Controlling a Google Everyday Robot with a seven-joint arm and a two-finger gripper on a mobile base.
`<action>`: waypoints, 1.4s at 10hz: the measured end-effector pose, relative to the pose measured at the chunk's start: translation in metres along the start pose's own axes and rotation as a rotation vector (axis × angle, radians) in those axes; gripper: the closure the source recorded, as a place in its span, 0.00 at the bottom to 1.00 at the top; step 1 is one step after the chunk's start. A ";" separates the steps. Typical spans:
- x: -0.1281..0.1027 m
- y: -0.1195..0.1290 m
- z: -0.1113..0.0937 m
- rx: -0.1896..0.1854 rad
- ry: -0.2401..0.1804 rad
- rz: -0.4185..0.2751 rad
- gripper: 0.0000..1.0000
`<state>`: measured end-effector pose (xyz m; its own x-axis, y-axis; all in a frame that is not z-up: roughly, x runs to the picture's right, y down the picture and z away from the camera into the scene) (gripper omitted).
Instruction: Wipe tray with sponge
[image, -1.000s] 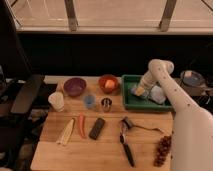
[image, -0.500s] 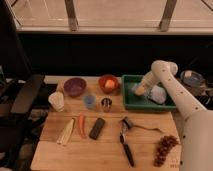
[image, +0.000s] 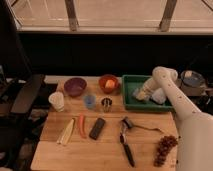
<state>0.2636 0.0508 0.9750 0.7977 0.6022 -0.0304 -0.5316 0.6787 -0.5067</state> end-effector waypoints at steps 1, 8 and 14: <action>0.002 -0.001 -0.001 0.003 0.003 0.002 1.00; 0.004 -0.001 0.000 0.003 0.008 0.002 1.00; 0.005 -0.001 0.000 0.003 0.009 0.003 1.00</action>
<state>0.2681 0.0532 0.9751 0.7987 0.6005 -0.0396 -0.5347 0.6780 -0.5044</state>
